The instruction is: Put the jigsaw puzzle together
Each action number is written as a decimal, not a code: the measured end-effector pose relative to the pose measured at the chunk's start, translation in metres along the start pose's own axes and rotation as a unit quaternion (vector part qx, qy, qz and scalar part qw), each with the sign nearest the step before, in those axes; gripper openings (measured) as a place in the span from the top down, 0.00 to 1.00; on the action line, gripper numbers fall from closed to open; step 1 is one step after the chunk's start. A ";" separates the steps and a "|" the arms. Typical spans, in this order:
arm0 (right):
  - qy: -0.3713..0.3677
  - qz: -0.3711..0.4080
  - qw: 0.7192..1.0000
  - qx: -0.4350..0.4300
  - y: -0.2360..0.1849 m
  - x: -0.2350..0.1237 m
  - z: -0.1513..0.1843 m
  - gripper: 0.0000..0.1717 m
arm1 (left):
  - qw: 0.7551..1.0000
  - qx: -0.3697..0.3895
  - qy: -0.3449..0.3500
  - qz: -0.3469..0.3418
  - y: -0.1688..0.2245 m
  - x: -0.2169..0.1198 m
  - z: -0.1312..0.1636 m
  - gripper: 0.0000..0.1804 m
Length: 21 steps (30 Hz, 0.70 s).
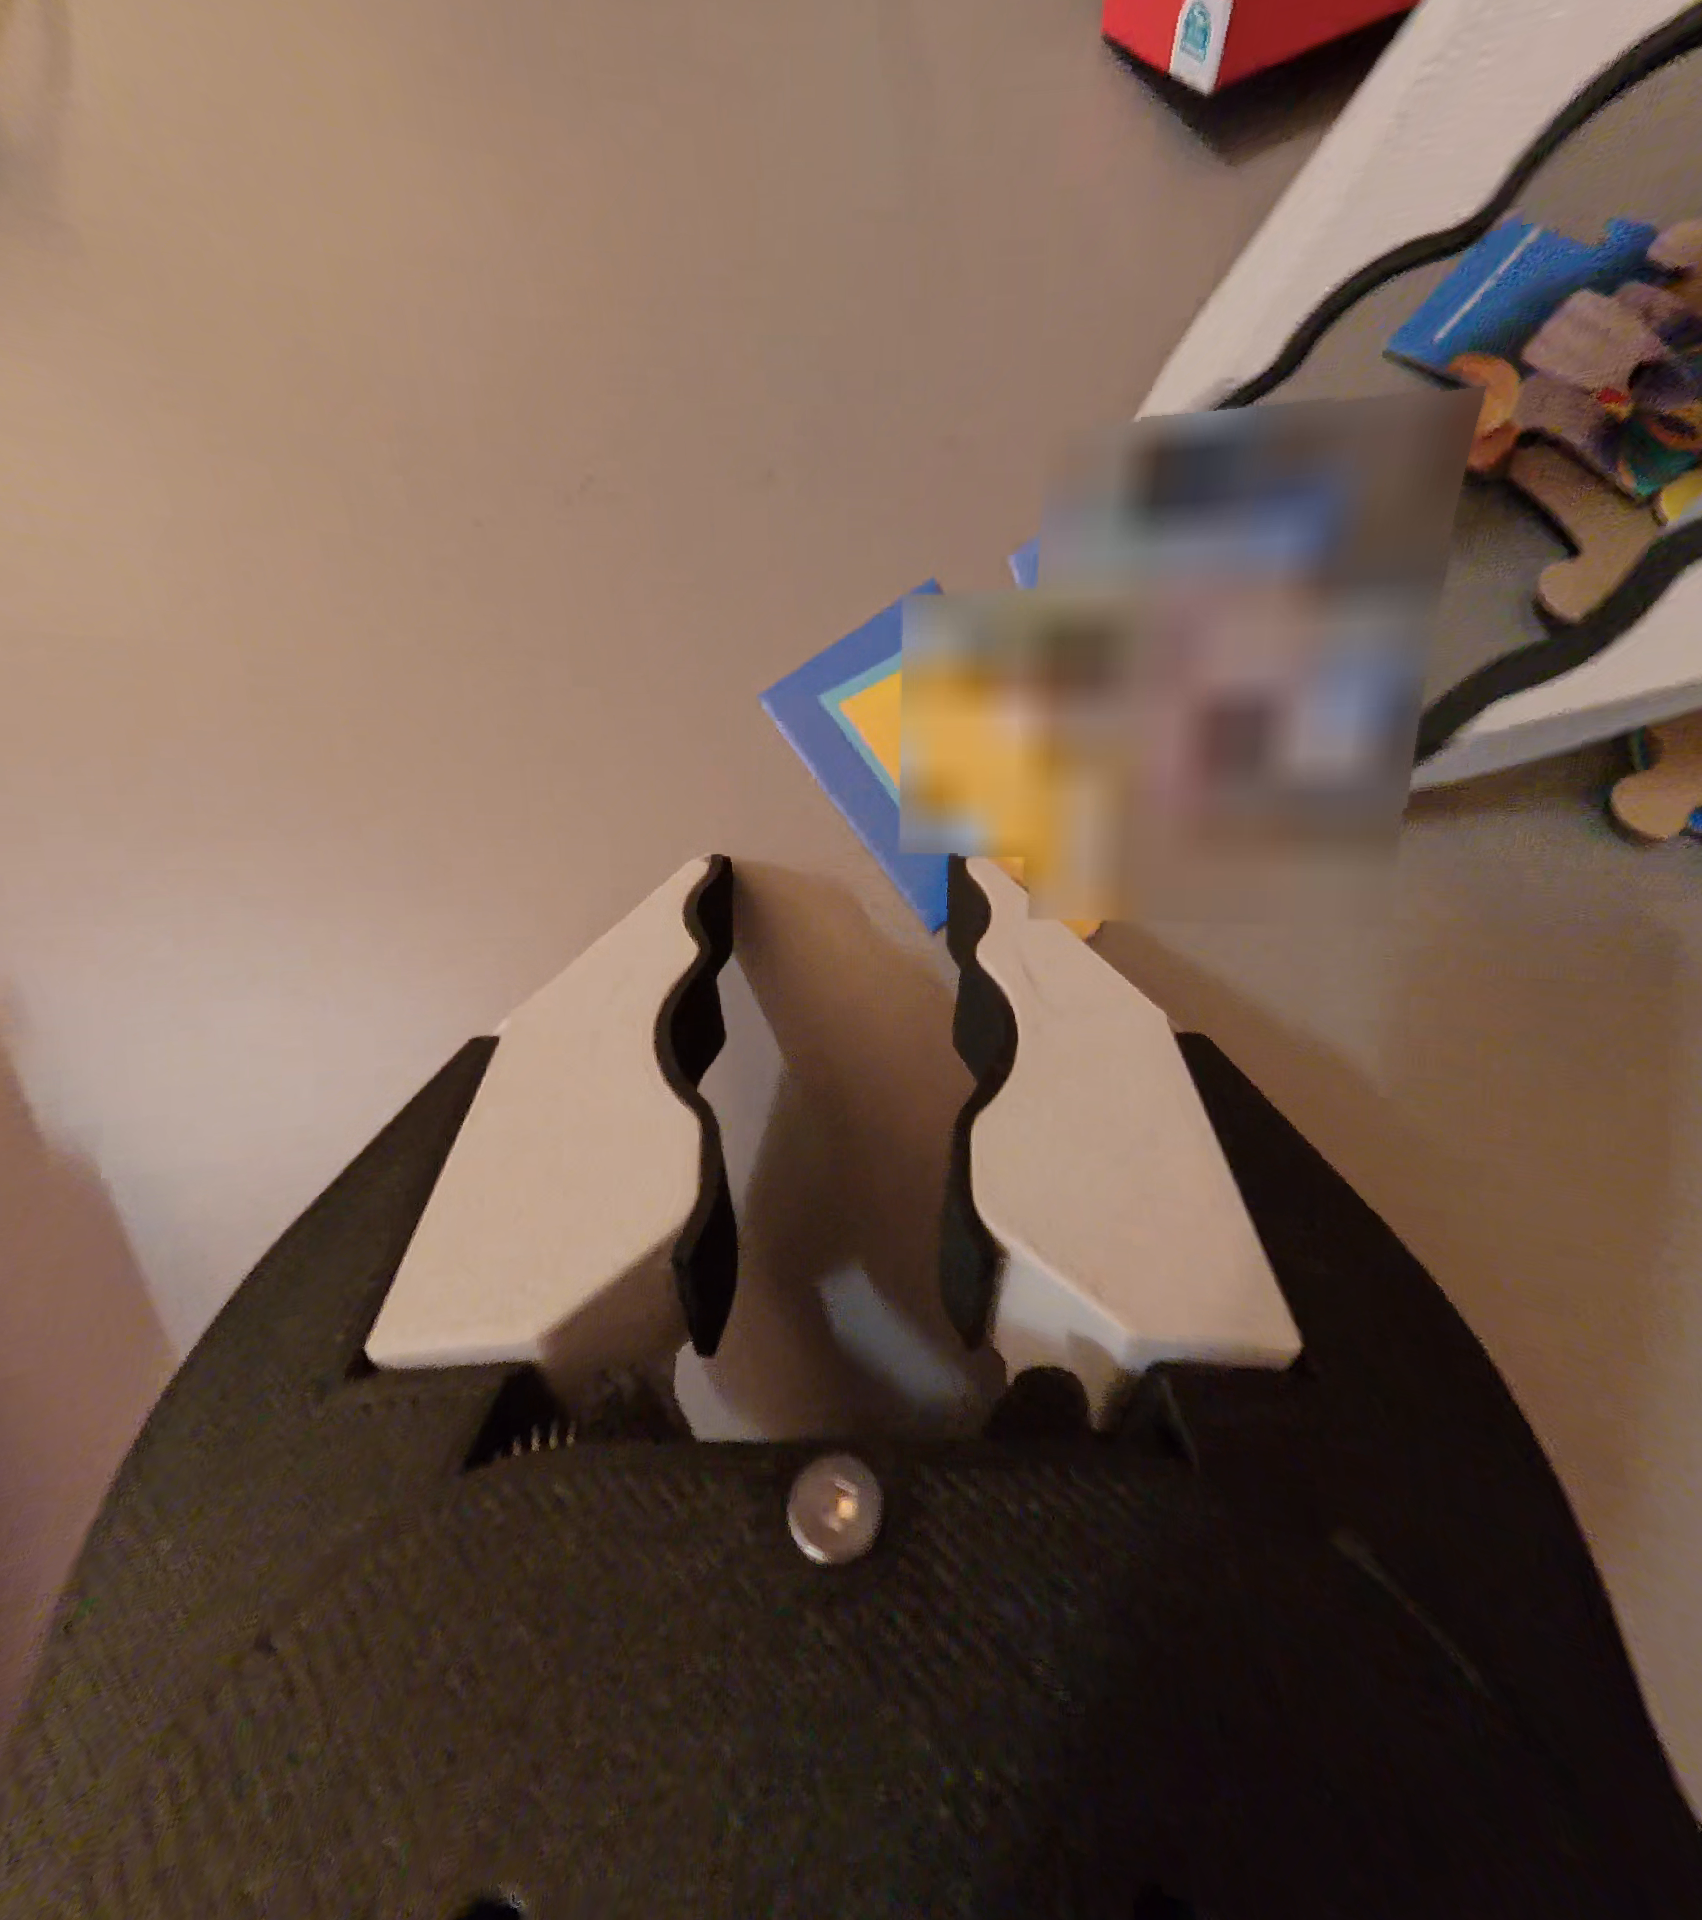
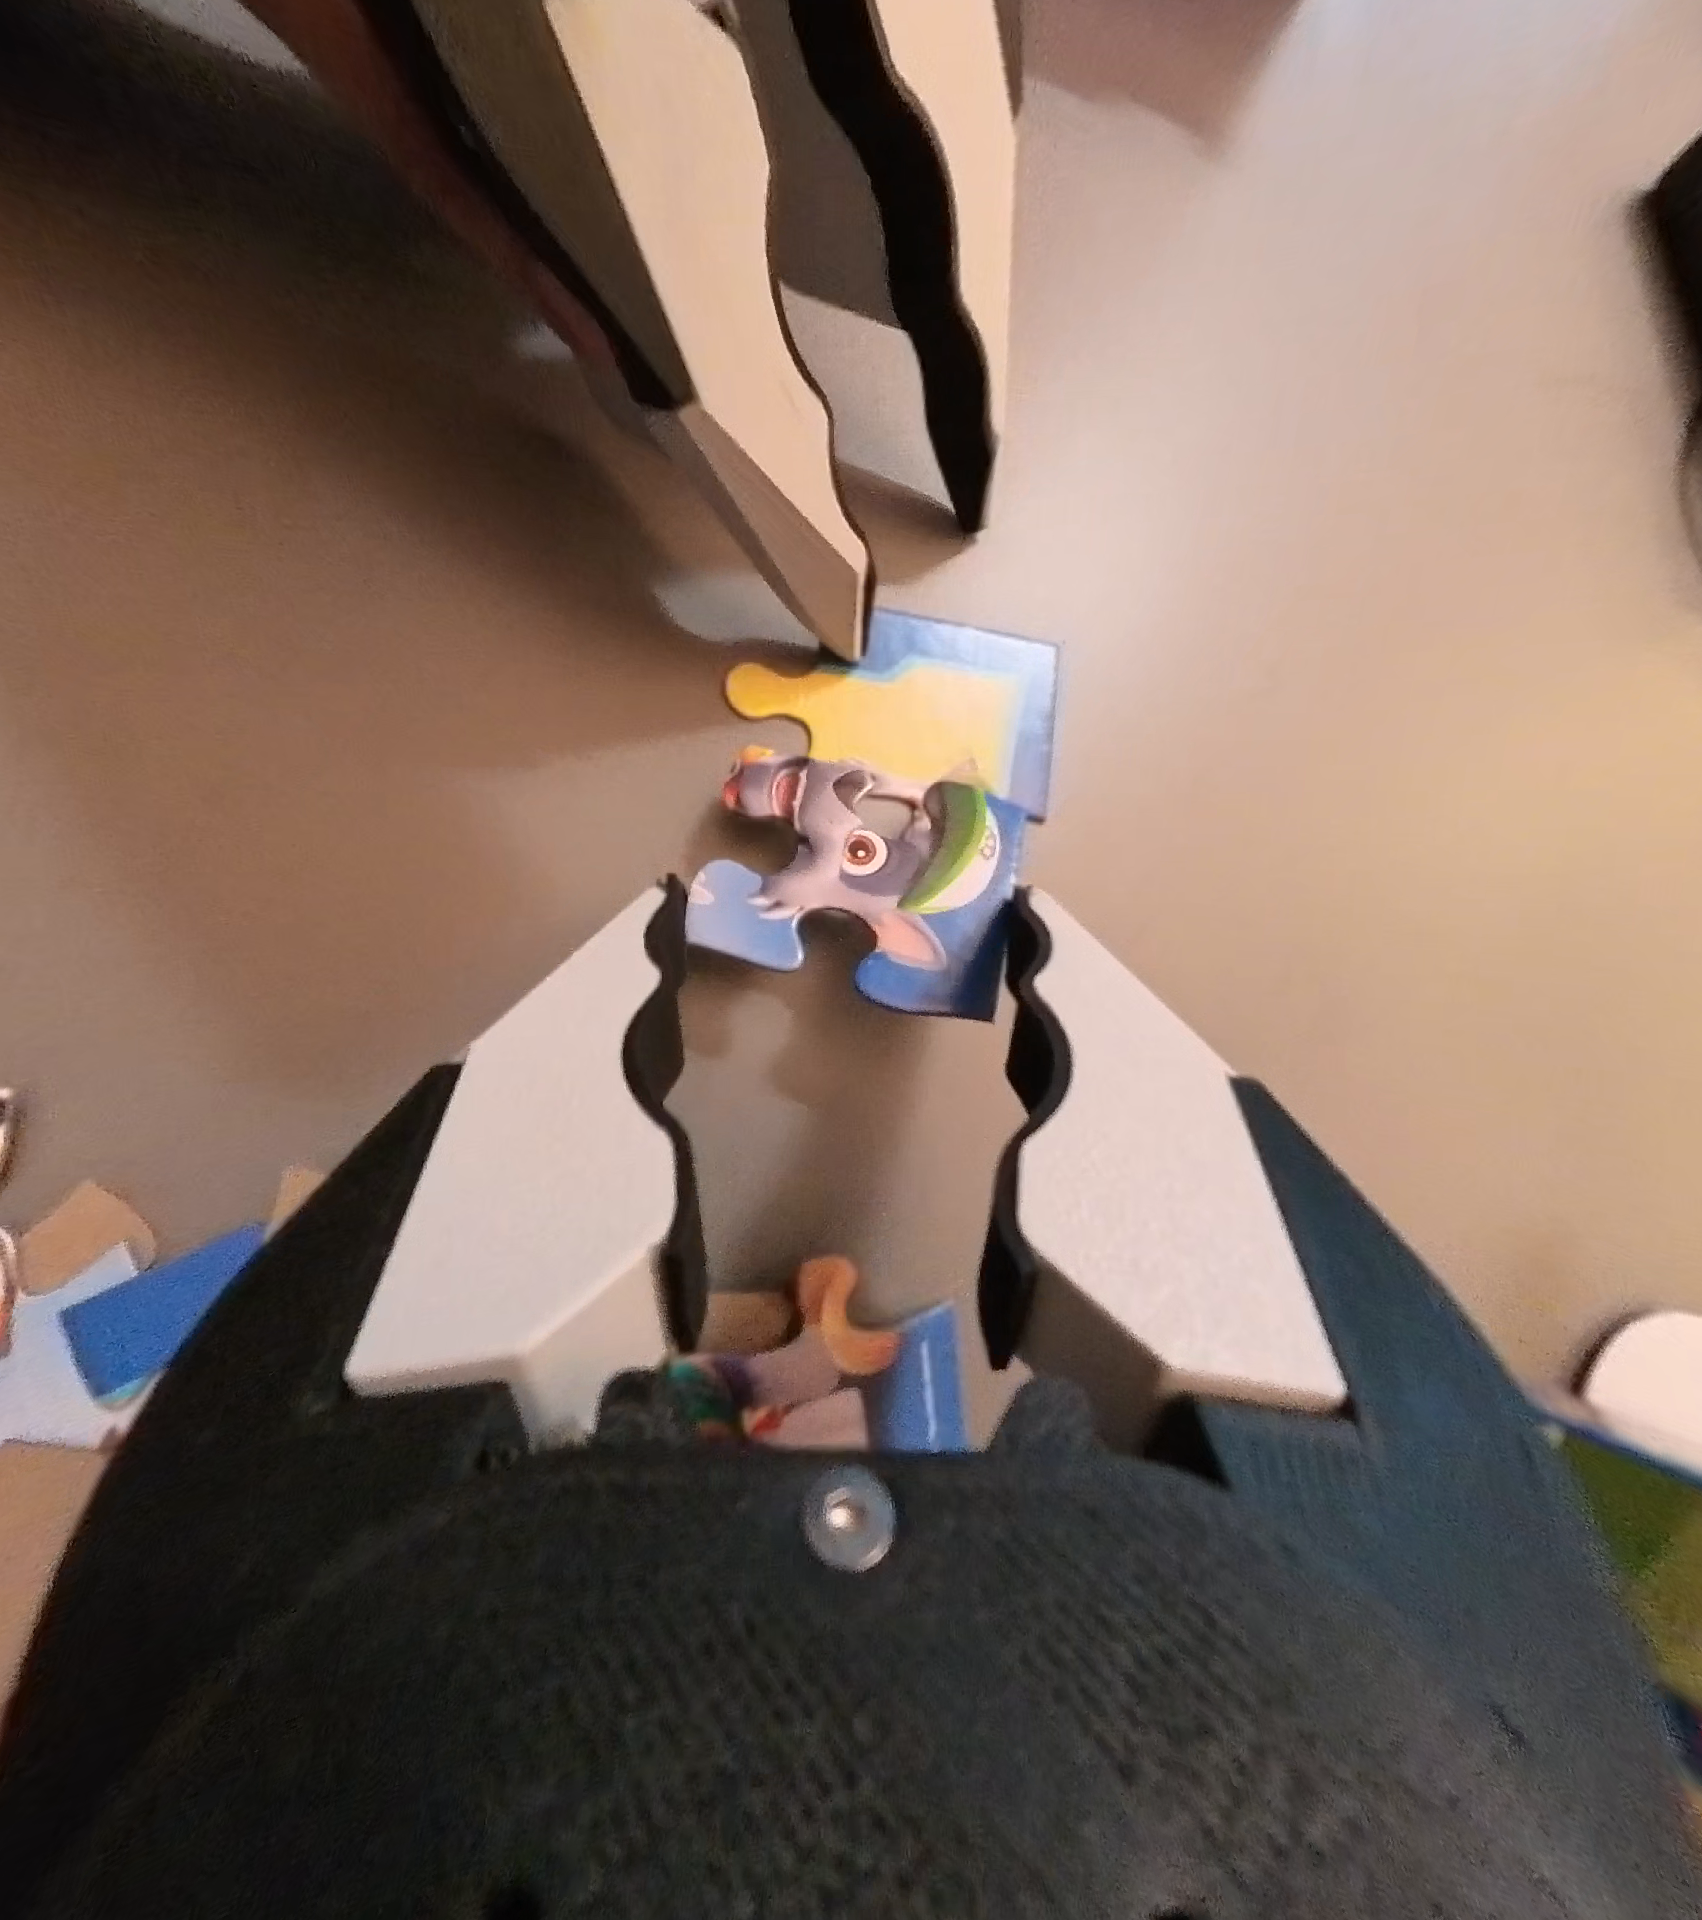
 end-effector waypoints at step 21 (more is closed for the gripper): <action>-0.046 -0.052 0.997 -0.032 0.019 0.015 0.001 0.60 | 0.999 0.012 0.032 0.041 -0.005 -0.003 0.002 0.79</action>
Point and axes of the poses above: each gripper's, where its closed fingertips meet, x out along the fingers, z out of its underside, y = z × x across the jaws, the point moved 10 cm from there along -x, back along the fingers, and after that the axes turned 13 degrees about z, right-handed, at the moved point
